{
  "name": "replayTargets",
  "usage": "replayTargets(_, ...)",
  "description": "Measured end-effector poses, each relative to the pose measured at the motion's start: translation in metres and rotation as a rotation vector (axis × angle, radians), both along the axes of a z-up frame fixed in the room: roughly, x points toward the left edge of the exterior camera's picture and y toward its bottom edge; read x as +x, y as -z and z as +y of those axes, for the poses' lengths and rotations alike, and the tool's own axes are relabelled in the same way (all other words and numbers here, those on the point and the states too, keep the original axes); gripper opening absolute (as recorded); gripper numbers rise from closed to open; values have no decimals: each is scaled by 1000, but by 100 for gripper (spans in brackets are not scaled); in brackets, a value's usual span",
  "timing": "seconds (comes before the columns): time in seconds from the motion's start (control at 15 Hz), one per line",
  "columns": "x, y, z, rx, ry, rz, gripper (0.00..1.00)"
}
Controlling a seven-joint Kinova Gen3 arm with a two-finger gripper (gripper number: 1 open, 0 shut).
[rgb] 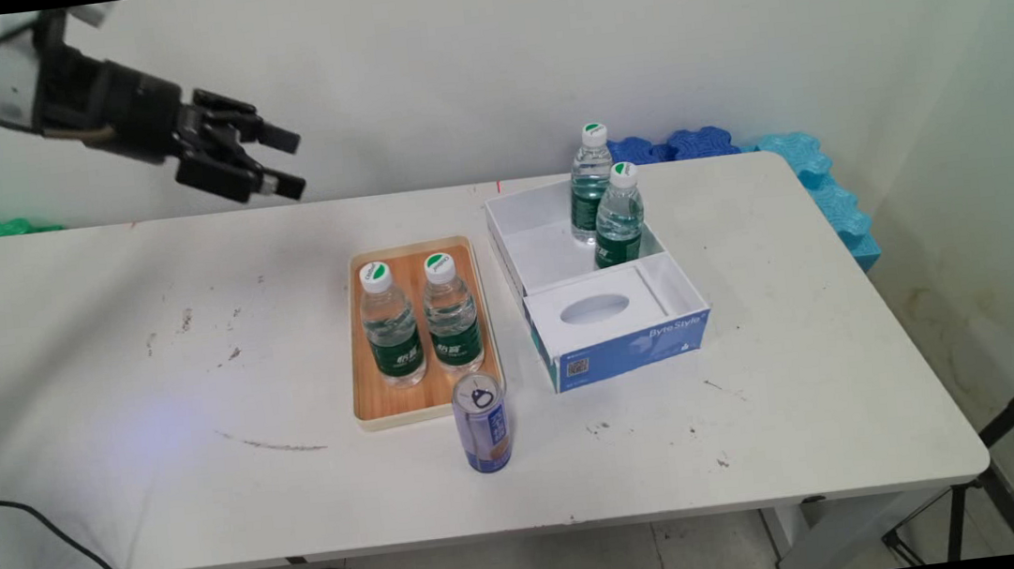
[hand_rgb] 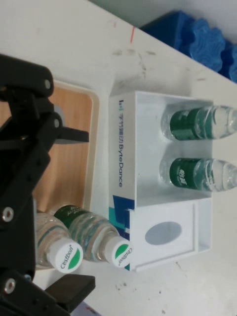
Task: Pick up the green bottle from the white box
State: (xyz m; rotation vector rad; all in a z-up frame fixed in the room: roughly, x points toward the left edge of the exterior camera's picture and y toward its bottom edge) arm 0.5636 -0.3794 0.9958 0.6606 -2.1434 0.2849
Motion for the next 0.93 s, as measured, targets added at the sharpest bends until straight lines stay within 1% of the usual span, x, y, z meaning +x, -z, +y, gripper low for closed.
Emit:
replayTargets(0.27, 7, -19, -1, 1, -30, -3, 100)
replayTargets(0.47, 0, -25, -6, 11, -55, -3, 100)
replayTargets(0.6, -18, -26, -14, 22, -57, -7, 100)
replayTargets(0.93, -80, -16, -41, 30, -36, -20, 100)
